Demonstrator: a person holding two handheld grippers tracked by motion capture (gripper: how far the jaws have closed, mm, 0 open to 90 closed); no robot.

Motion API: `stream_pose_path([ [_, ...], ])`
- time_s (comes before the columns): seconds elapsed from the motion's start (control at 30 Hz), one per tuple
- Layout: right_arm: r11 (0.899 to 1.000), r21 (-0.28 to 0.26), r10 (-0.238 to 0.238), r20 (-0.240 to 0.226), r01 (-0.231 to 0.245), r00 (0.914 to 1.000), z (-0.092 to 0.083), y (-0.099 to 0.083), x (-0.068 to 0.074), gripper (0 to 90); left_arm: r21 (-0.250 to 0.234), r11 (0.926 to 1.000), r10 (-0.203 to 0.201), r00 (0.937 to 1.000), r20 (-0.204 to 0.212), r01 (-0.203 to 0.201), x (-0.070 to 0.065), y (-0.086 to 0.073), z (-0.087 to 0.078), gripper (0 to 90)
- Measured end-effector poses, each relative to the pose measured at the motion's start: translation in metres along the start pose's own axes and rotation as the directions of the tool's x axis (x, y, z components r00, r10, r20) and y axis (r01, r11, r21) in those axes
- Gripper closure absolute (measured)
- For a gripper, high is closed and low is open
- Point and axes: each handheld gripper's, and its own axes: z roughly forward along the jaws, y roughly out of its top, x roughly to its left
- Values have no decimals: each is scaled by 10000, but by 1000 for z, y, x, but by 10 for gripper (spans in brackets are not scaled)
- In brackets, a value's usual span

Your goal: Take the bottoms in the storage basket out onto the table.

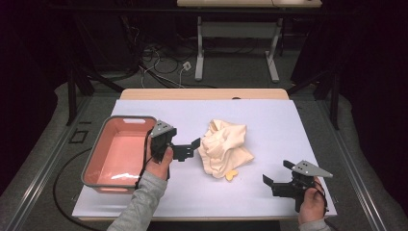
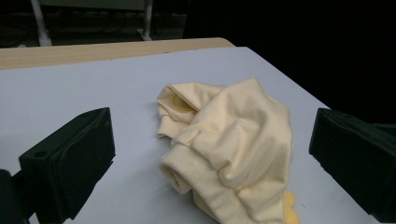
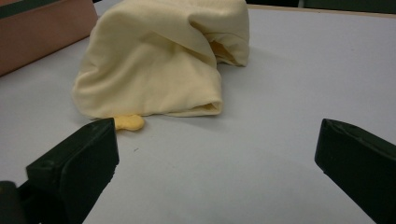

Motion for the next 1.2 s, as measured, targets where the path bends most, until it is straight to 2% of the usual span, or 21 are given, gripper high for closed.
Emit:
stream_pose_path([
  [0.03,10000,4,2,7,-2,10000,0,0,0,0,34,10000,-9,10000,-22,9,4,0,-6,3],
  [0.47,10000,-12,-72,69,72,9999,0,0,0,0,-139,9997,-190,9991,-387,185,23,-8,-42,4],
  [1.0,10000,-11,-49,52,49,10000,1,0,1,0,-294,9991,-317,9975,-625,299,35,-22,-64,4],
  [1.2,9999,76,-105,59,105,9999,1,0,1,0,-422,9977,-556,9960,-705,527,43,-30,-70,3],
])
